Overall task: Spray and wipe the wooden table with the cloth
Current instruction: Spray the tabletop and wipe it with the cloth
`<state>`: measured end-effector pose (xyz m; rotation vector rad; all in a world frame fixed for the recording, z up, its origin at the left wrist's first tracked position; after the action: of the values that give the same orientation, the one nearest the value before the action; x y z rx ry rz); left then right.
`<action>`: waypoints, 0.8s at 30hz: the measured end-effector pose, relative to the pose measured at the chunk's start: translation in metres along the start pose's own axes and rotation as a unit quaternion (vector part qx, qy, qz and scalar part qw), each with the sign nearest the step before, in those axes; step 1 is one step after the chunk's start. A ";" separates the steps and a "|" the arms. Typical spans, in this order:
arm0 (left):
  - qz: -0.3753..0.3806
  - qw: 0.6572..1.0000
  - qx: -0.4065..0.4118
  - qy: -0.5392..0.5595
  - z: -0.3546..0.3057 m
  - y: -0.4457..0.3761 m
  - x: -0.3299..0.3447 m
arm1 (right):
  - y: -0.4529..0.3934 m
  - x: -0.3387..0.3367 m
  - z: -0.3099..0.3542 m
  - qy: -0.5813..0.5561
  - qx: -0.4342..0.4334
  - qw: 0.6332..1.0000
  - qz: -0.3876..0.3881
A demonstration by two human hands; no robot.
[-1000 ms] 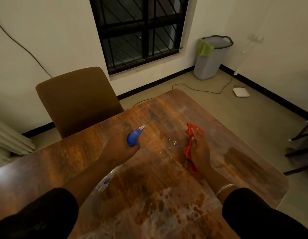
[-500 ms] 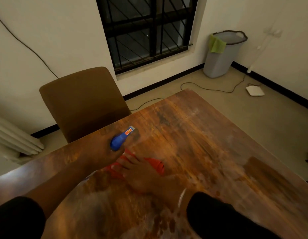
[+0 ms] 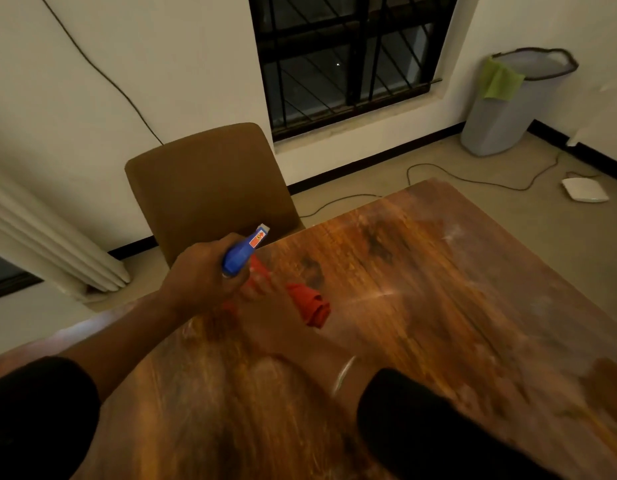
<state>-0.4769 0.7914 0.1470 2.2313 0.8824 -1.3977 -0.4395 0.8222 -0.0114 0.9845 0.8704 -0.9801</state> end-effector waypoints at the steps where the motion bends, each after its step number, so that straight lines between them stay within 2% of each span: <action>1: -0.005 1.000 -0.001 -0.002 0.003 -0.002 -0.001 | -0.009 0.019 0.035 -0.028 -0.063 0.997 0.026; 3: -0.004 1.000 0.009 -0.012 0.005 -0.013 0.004 | -0.018 0.031 0.049 0.006 -0.090 0.996 0.017; 4: -0.002 1.000 0.014 -0.022 0.007 -0.013 0.004 | -0.018 0.014 0.047 0.017 -0.104 0.994 -0.017; 6: -0.027 0.999 0.012 -0.018 0.010 -0.016 0.001 | -0.018 -0.026 -0.002 0.021 -0.084 0.995 -0.054; 8: -0.065 0.998 0.014 -0.005 0.010 -0.023 -0.002 | -0.014 -0.065 -0.084 0.063 -0.011 0.995 -0.072; 11: -0.058 0.998 0.025 -0.012 0.003 -0.036 0.013 | 0.030 -0.122 -0.269 0.078 0.186 0.976 -0.080; 13: -0.040 0.998 0.051 -0.025 -0.005 -0.042 0.025 | 0.069 -0.138 -0.374 0.146 0.283 0.948 -0.024; 15: -0.028 0.997 0.072 -0.023 -0.014 -0.050 0.035 | 0.092 -0.134 -0.435 0.129 0.349 0.928 0.010; 17: -0.032 0.996 0.086 -0.001 -0.023 -0.062 0.038 | 0.088 -0.129 -0.427 0.061 0.350 0.933 -0.052; 19: -0.024 0.995 0.093 0.022 -0.036 -0.077 0.043 | 0.066 -0.127 -0.374 0.029 0.272 0.952 -0.139; 20: -0.019 0.995 0.096 0.035 -0.044 -0.085 0.047 | 0.050 -0.123 -0.340 0.036 0.205 0.968 -0.141; 22: -0.007 0.993 0.099 0.057 -0.057 -0.100 0.054 | 0.023 -0.101 -0.277 0.060 0.090 0.991 -0.081; 24: 0.018 0.992 0.092 0.084 -0.071 -0.117 0.062 | 0.019 -0.093 -0.259 0.055 0.047 0.997 -0.040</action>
<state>-0.4883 0.9396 0.1254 2.5206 0.7902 -1.3401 -0.4888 1.0940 -0.0023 1.0985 0.9692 -1.0494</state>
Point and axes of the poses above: each hand's wrist, its own y-axis away from the middle knuckle, its own x-axis out of the palm, z = x × y, the point moved 9 cm from there along -y, towards the middle knuckle, and after that the axes turned 10 degrees about z, right-handed, at the moved point
